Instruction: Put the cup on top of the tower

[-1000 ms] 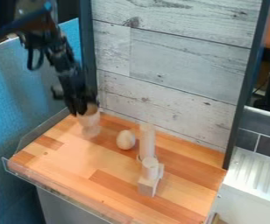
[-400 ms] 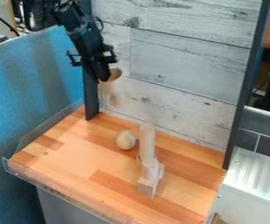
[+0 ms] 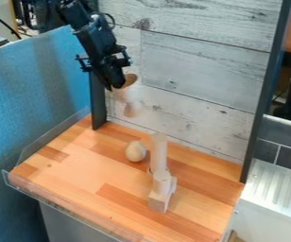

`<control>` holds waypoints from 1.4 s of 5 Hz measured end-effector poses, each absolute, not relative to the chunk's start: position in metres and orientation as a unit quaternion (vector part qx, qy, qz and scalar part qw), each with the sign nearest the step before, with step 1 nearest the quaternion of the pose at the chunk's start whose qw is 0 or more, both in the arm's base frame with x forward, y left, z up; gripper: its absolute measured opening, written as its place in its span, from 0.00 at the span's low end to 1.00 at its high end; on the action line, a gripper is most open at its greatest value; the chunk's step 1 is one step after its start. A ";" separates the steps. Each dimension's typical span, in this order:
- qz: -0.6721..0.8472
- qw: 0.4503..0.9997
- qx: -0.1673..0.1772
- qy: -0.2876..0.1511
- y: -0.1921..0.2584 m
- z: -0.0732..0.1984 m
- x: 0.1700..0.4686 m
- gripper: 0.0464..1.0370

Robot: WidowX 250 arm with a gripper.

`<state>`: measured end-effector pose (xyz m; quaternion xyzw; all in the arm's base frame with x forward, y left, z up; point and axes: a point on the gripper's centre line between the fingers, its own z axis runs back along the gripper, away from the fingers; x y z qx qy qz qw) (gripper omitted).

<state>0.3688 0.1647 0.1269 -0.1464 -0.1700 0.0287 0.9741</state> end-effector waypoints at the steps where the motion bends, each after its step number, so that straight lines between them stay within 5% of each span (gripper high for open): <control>1: -0.001 0.977 -0.150 -0.153 0.142 0.119 0.360 0.05; 7: -0.081 0.987 -0.090 -0.109 0.094 0.083 0.350 0.05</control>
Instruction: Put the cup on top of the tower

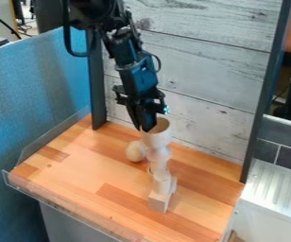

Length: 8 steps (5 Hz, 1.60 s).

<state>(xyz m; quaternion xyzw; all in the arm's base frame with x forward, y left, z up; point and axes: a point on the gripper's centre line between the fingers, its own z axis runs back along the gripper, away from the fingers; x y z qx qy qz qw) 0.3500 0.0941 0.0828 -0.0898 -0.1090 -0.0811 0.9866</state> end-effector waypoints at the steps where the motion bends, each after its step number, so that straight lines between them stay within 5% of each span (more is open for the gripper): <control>1: -0.092 0.987 -0.084 -0.101 0.088 0.075 0.347 0.05; 8: -0.097 0.988 -0.064 -0.104 0.084 0.057 0.348 0.05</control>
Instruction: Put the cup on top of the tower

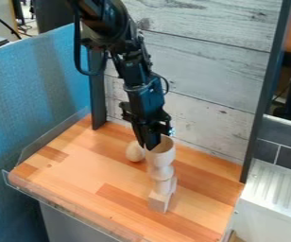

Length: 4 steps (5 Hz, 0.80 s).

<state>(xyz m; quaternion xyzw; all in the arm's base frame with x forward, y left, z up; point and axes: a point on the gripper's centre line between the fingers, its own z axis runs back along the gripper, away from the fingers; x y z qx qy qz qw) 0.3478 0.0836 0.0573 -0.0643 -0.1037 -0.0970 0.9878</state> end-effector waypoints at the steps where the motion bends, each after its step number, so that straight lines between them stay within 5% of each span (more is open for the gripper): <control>1: -0.097 0.988 -0.068 -0.098 0.080 0.053 0.349 0.05; 4: -0.096 0.988 -0.066 -0.105 0.076 0.052 0.351 0.08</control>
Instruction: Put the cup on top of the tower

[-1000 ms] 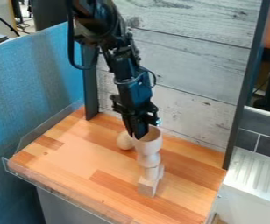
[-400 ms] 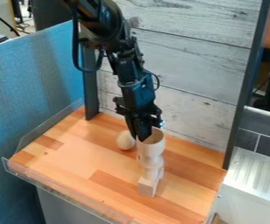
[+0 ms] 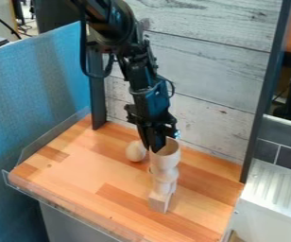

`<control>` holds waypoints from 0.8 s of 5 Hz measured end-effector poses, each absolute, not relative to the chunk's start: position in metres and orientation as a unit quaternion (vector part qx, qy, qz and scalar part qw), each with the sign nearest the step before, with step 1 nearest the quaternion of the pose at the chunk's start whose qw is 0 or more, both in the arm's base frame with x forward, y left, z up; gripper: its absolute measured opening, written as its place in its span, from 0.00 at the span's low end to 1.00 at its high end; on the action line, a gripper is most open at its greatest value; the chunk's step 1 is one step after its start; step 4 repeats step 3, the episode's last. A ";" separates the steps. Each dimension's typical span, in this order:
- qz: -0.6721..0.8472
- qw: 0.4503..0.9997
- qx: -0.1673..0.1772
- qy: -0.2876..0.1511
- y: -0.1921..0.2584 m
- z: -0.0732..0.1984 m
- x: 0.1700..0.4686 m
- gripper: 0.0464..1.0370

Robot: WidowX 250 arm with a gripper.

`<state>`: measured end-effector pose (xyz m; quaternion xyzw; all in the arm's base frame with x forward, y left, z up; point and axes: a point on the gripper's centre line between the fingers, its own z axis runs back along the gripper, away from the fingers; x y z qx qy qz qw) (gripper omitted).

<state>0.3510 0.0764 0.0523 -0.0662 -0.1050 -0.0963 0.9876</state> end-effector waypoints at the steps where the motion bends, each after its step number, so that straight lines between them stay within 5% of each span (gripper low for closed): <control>1: -0.100 0.987 -0.062 -0.109 0.074 0.049 0.350 0.28; 3: -0.103 0.987 -0.066 -0.108 0.071 0.046 0.348 0.86; 4: -0.103 0.987 -0.066 -0.108 0.071 0.046 0.348 0.86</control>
